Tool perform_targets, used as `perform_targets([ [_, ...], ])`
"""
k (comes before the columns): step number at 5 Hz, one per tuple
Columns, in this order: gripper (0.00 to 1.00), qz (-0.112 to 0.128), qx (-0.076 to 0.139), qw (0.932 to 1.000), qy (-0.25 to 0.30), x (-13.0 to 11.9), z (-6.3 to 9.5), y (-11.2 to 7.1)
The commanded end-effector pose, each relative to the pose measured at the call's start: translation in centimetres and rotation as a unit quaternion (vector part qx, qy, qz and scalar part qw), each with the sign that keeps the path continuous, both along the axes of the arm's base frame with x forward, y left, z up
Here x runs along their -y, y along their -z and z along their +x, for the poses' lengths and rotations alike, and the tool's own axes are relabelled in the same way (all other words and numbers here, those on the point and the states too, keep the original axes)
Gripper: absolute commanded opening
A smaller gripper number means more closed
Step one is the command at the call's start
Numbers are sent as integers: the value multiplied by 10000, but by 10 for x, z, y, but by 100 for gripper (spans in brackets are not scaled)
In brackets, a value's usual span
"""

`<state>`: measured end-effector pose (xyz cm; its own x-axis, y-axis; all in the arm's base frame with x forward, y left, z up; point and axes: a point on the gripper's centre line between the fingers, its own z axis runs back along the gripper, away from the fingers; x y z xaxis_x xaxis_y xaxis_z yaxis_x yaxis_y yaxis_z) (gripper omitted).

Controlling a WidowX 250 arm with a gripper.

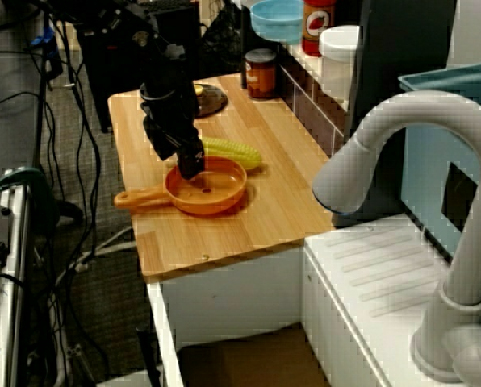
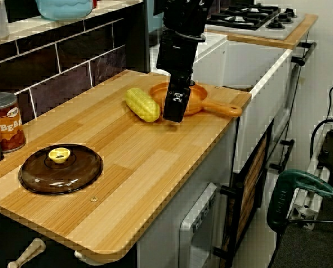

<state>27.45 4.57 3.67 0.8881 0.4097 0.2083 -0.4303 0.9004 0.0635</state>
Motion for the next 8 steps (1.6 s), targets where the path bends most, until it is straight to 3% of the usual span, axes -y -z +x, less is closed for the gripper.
perform_targets([
  [1, 0, -31, 205, 9997, 136, 0, 1, 0],
  [3, 0, -169, 185, 9997, 40, -8, 0, -4],
  [4, 0, -267, 205, 9994, 102, -11, -2, -17],
  [7, 0, -521, 649, 9964, 159, -28, -16, -70],
  [8, 0, -598, 650, 9958, 251, -47, -19, -82],
])
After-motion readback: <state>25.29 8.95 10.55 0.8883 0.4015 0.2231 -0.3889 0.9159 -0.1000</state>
